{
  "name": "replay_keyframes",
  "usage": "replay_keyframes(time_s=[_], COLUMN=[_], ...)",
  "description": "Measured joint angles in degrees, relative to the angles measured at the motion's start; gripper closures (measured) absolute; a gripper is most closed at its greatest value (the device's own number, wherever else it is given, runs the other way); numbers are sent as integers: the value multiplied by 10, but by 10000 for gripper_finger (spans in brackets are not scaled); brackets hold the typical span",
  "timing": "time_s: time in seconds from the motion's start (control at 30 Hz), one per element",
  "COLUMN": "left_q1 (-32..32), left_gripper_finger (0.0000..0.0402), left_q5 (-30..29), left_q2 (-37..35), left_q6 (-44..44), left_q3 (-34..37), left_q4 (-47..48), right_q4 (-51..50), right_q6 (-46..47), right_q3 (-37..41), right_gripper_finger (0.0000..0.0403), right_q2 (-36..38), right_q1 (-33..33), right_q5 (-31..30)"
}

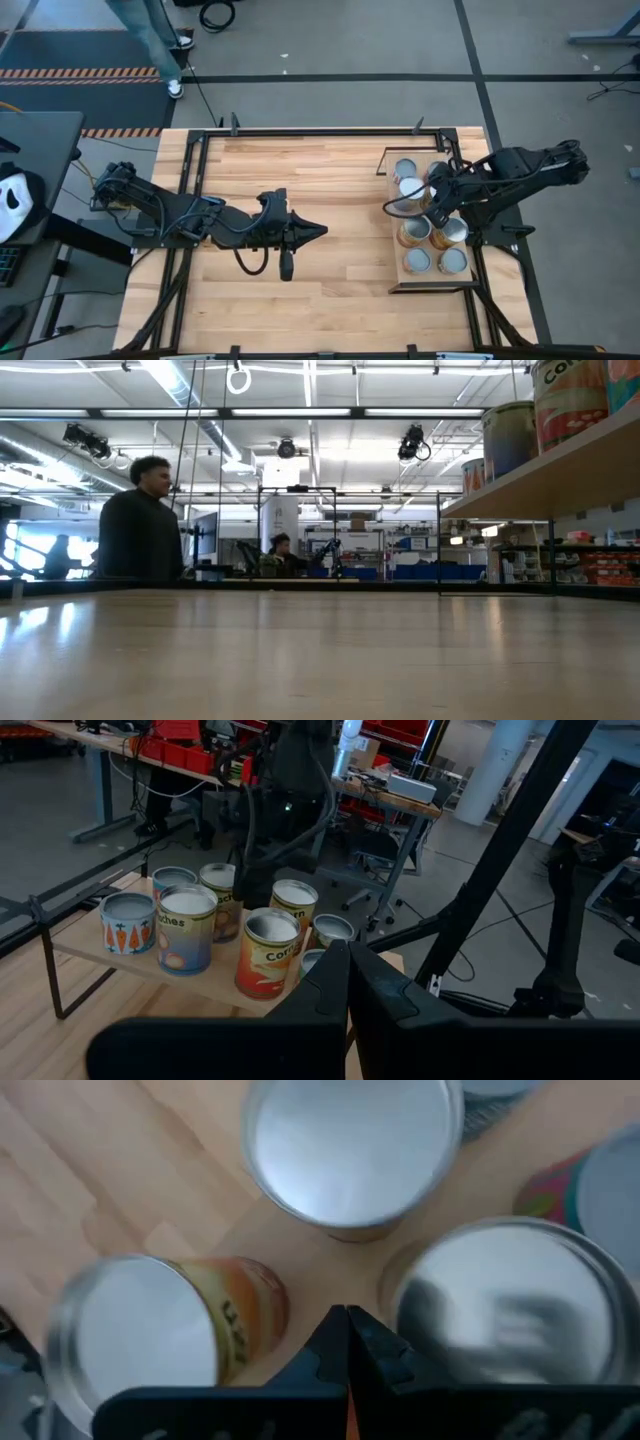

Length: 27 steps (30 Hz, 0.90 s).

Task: Pick and place cans onto a shelf
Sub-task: Adjust the canned goods on the shelf

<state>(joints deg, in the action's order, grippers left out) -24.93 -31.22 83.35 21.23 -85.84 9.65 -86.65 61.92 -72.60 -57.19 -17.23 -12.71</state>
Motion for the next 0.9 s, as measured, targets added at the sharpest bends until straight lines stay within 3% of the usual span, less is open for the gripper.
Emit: replay_keyframes(time_s=[0.33,0.63,0.77,0.9], left_q1=[-1,-1,-1,-1], left_gripper_finger=[392,392,392,392], left_q5=[0,0,5,15], left_q2=[0,0,0,-1], left_q6=[0,0,0,-20], left_q3=[0,0,0,0], left_q4=[0,-1,-18,-39], right_q4=[-36,11,25,97], right_q6=[24,-13,-111,-215], right_q3=[0,-6,-32,-40], right_gripper_finger=[400,400,400,401], right_q2=[17,37,55,71], right_q1=[0,-1,-19,-65], right_q5=[-11,9,55,153])
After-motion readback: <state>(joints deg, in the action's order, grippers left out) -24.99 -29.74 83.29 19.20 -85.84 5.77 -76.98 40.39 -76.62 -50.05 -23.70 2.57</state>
